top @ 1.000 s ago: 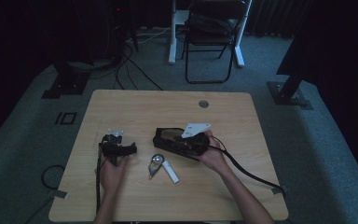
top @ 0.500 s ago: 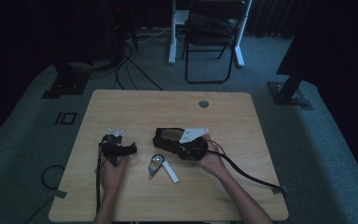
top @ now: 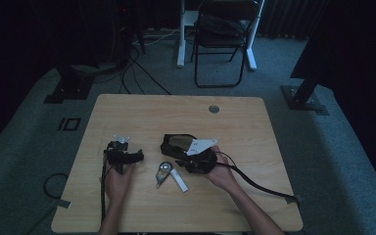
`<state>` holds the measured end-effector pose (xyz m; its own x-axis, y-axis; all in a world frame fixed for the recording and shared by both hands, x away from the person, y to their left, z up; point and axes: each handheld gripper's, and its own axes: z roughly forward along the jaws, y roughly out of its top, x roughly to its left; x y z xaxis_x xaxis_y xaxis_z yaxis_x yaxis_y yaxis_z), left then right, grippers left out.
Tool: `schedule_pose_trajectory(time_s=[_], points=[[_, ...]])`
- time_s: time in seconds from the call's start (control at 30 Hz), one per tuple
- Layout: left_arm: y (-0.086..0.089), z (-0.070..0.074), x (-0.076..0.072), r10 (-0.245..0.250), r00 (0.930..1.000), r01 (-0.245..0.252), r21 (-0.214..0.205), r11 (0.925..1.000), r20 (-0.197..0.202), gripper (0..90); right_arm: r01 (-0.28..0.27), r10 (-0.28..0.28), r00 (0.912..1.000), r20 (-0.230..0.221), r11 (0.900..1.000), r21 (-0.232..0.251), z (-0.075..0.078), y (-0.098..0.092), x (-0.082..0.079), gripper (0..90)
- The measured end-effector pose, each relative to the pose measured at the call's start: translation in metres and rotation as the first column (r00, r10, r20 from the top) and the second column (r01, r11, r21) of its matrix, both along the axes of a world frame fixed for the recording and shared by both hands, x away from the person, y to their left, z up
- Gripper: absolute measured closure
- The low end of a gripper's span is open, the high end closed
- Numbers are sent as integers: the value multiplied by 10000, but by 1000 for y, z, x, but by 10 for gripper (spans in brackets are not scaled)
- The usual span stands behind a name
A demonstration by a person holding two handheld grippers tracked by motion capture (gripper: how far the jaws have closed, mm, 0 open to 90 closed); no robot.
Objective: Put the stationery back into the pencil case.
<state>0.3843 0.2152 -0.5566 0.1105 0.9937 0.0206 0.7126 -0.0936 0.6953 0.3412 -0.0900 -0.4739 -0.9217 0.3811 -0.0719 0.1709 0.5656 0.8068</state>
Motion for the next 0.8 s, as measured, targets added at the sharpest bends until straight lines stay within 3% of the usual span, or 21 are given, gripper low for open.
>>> schedule_pose_trajectory(time_s=[0.8], points=[[0,0,0,12,10000,-12,-15,10000,15,22,-68,65,9999,-83,9994,-336,-18,11,-23,660]])
